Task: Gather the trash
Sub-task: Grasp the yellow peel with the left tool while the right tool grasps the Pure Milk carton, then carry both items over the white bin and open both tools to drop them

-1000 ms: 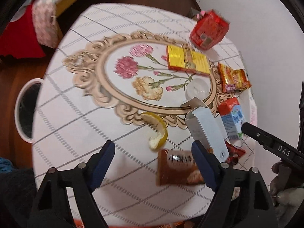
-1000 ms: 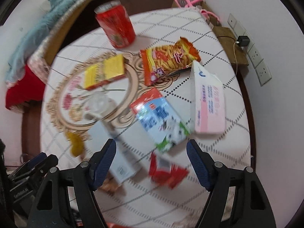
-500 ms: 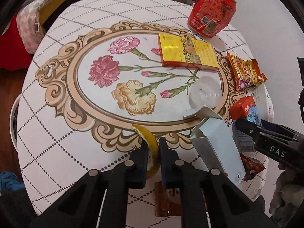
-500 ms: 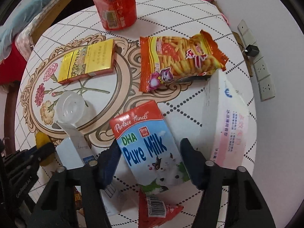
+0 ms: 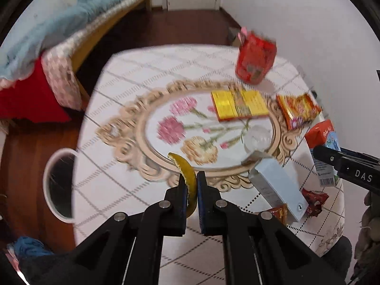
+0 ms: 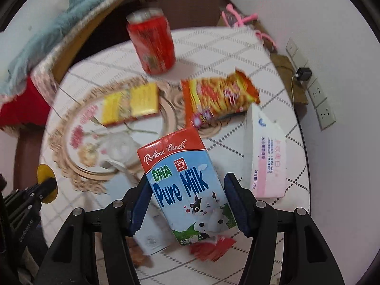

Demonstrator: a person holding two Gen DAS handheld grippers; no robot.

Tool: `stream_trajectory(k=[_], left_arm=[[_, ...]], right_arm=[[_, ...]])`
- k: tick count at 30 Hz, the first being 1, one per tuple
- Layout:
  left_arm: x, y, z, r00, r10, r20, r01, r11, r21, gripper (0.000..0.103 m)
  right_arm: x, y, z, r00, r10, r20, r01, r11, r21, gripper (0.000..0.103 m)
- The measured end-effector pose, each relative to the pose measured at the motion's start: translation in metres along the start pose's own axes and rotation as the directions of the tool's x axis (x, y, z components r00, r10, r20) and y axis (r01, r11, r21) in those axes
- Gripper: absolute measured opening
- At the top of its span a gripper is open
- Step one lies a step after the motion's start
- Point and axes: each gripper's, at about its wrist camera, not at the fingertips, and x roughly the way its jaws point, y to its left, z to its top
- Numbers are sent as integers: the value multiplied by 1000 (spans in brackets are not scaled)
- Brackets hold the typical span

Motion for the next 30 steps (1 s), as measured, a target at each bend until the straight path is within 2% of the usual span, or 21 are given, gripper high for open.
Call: stream_trajectory(k=[6, 12, 16, 18, 23, 26, 27, 30], left_arm=[[-50, 29, 12, 992, 39, 116, -37, 999, -18, 5], [-89, 93, 4, 984, 78, 162, -62, 993, -102, 5], [-91, 163, -12, 987, 105, 118, -79, 975, -208, 5], [-86, 203, -23, 987, 136, 87, -109, 959, -262, 5], [-63, 290, -46, 988, 154, 1, -142, 914, -381, 5], [-38, 346, -56, 990, 129, -53, -139, 879, -456, 5], [-34, 353, -58, 991, 120, -62, -135, 874, -466, 5], [0, 388, -62, 994, 46, -99, -91, 845, -527, 5]], right_arm=[[-47, 42, -2, 991, 108, 77, -106, 994, -20, 63], [-71, 128, -9, 960, 269, 79, -262, 961, -90, 63], [-57, 198, -17, 942, 336, 20, -329, 933, -147, 63], [-44, 236, -21, 933, 358, -24, -356, 918, -175, 63], [3, 342, -33, 915, 380, -136, -402, 885, -235, 63], [35, 401, -34, 913, 361, -190, -403, 873, -275, 63], [48, 420, -33, 915, 348, -205, -396, 872, -287, 63], [86, 461, -31, 921, 301, -248, -370, 875, -313, 63]])
